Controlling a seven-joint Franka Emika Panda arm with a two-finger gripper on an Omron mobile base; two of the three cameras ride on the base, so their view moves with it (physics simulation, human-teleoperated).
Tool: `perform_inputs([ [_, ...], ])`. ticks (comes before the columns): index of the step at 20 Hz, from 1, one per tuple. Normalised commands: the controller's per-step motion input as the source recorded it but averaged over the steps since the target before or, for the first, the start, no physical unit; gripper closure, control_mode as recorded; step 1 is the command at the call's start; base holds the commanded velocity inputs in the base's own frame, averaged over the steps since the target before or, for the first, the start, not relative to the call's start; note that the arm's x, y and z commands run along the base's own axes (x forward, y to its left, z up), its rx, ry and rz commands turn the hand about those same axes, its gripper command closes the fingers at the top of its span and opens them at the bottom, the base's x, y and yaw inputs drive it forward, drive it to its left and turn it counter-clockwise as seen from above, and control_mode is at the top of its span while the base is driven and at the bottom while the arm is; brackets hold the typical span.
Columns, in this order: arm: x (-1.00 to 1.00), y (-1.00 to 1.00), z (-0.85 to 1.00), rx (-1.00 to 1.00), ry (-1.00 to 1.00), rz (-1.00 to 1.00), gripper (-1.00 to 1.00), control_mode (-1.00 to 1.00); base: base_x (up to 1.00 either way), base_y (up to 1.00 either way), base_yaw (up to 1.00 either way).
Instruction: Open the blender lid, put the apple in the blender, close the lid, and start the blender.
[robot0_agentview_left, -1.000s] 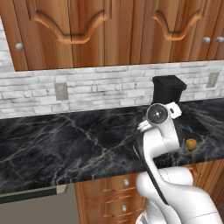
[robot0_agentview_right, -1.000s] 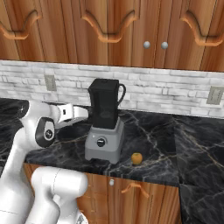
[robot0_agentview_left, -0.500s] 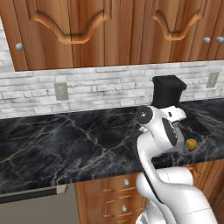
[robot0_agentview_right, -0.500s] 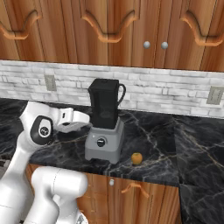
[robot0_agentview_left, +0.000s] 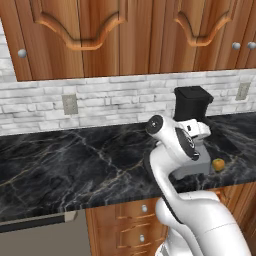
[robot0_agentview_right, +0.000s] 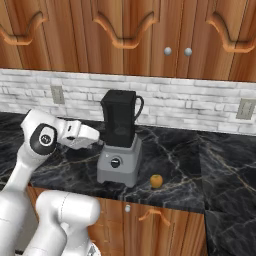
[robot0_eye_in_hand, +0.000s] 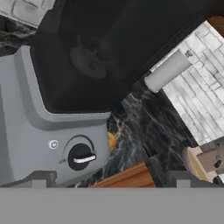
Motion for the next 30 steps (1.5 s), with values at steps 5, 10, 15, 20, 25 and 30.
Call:
perform_inputs([
  [5,-0.25,0.0,0.84,0.0,-0.09,-0.19,-1.0,-1.0,0.0,0.0,0.0],
  [10,-0.39,0.0,1.0,0.0,-0.15,-0.11,-1.0,-1.0,0.0,0.0,0.0],
  [15,-0.42,0.0,0.98,0.06,-0.14,-0.03,-1.0,-1.0,0.0,0.0,0.0],
  [20,-0.27,0.0,0.8,0.24,-0.25,0.09,-1.0,-1.0,0.0,0.0,0.0],
  [25,0.11,-0.21,0.6,0.28,-0.07,0.2,-1.0,-1.0,0.0,0.0,0.0],
  [30,0.53,-0.28,0.11,0.14,0.03,0.22,-1.0,-1.0,0.0,0.0,0.0],
])
